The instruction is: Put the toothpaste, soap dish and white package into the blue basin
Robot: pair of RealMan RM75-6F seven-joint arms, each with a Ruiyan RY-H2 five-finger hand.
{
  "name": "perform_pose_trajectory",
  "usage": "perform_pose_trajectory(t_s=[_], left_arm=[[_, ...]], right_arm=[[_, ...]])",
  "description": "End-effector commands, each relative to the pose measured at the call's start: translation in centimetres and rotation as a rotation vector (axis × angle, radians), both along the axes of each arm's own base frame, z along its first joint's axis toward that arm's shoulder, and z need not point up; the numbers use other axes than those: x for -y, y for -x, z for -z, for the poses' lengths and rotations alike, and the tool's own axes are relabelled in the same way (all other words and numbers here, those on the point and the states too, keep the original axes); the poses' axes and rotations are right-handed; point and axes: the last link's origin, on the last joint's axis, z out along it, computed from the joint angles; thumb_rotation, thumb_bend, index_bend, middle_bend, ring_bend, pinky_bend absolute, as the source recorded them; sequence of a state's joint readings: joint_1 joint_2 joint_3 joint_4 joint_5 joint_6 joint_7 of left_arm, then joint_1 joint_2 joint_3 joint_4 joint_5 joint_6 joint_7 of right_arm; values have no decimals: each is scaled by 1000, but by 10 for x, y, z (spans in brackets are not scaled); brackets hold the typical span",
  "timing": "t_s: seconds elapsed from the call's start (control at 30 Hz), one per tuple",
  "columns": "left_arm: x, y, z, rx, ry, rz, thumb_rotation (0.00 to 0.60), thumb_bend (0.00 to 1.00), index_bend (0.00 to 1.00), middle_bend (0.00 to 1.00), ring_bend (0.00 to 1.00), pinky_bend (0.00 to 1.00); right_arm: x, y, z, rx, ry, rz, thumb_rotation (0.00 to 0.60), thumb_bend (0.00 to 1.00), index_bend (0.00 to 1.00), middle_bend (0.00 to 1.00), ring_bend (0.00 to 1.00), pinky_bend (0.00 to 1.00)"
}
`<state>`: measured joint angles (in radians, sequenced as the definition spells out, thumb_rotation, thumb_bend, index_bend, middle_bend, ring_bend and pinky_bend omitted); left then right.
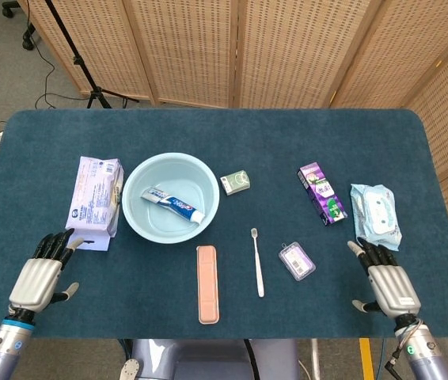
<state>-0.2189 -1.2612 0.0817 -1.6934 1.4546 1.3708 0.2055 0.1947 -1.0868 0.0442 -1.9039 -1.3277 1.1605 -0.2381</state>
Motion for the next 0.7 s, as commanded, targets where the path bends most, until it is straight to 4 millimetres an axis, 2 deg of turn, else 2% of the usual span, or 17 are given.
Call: perform_pose_trajectory(t_s=[0.03,0.1,0.13,0.33,0.7], left_arm=[[1,-1,-1,10,3,0,600,242,156,0,0,25],[1,-1,-2,18,6,3,600,242,156,0,0,25],[2,-2,-2,28,12,6,600,242,156,0,0,25],[3,-2,-5,57,24,8,600,242,156,0,0,25],[4,-4,-7,75,37,13,600,242,156,0,0,25]], right_arm=[[19,-13,4,3,-38,10,600,51,29,0,0,0],[24,-18,8,-22,-44,12,600,50,29,0,0,0],[23,-25,20,-37,-84,5,600,49,29,0,0,0],[22,-42,44,-91,-138,12,600,52,44,0,0,0],[26,-67,68,-86,-182,-9,600,53,55,0,0,0]])
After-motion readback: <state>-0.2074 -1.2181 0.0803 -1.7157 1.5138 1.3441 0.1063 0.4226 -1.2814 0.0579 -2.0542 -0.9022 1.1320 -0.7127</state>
